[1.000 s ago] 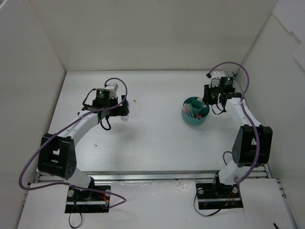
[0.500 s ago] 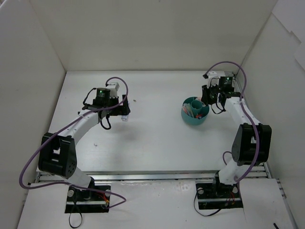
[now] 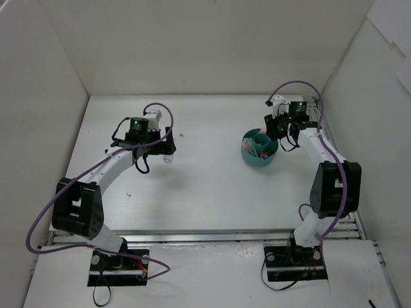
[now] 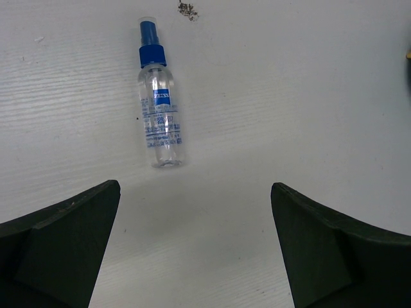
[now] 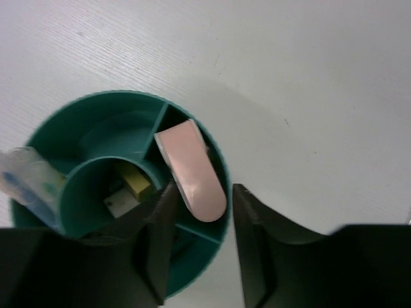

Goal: Sort the stationery into containers
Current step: Place the stapler in the storage box, then pick up the stationery from the center of the board.

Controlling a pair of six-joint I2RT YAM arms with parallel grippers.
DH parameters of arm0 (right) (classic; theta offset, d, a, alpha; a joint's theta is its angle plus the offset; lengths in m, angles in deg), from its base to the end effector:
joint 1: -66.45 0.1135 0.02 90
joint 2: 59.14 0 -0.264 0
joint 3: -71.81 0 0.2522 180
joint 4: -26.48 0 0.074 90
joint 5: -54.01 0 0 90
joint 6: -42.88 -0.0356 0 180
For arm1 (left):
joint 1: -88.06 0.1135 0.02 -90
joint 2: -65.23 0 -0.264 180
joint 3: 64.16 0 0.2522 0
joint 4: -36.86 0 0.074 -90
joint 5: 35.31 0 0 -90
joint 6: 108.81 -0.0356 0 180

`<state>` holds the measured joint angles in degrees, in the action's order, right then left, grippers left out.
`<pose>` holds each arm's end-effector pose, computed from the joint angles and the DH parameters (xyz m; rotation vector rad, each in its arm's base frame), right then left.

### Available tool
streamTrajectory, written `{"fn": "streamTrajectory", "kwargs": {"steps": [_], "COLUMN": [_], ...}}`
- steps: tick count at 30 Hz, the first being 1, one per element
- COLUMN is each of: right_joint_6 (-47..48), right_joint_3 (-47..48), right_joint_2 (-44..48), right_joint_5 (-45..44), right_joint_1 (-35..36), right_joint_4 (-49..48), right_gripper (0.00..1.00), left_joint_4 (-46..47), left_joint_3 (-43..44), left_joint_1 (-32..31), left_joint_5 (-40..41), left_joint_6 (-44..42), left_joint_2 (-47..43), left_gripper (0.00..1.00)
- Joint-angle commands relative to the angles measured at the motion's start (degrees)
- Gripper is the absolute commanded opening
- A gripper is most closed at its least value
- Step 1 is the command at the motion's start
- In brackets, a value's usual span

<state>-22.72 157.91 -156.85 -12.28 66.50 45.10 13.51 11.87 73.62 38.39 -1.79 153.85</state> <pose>0.3945 0.0147 0.2707 -0.6723 1.9411 0.1713 0.3339 -0.0963 0.2590 0.1128 2.2350 -0.6164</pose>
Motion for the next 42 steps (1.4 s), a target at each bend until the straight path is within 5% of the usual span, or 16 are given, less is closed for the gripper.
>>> {"fn": "streamTrajectory", "kwargs": {"steps": [1,4,18,21,30,33,42], "right_joint_6": [-0.2,-0.9,-6.9,-9.3,-16.7,-18.1,-19.0], "right_joint_3": [-1.1,-1.1,-0.1,-0.4,-4.8,-5.7,-7.4], "right_joint_2": [-1.2,2.7,19.8,22.1,28.5,29.8,33.1], "right_joint_5": [0.0,0.4,2.5,2.6,0.8,0.2,-2.3], "right_joint_1": [1.5,1.7,1.6,1.5,1.5,1.4,1.2], "right_joint_4": [3.4,3.5,3.4,3.4,2.4,2.4,2.2], "right_gripper": [0.41,0.56,0.68,0.98,0.98,0.98,0.98], "left_joint_4": [2.6,2.4,3.0,2.7,-1.7,-2.6,-4.2], "left_joint_3": [3.6,4.1,5.9,7.4,18.9,21.3,23.9], "left_joint_1": [0.5,0.5,0.5,0.5,1.0,1.0,1.0], "left_joint_5": [-0.6,-0.8,-1.7,-2.2,0.8,2.4,3.2], "left_joint_6": [-1.1,-1.3,-2.1,-3.2,-3.4,-3.4,-4.2], "left_joint_2": [-0.6,0.1,3.7,6.5,20.4,22.6,27.0], "left_gripper": [1.0,1.0,1.0,1.0,0.99,0.93,0.38]}}
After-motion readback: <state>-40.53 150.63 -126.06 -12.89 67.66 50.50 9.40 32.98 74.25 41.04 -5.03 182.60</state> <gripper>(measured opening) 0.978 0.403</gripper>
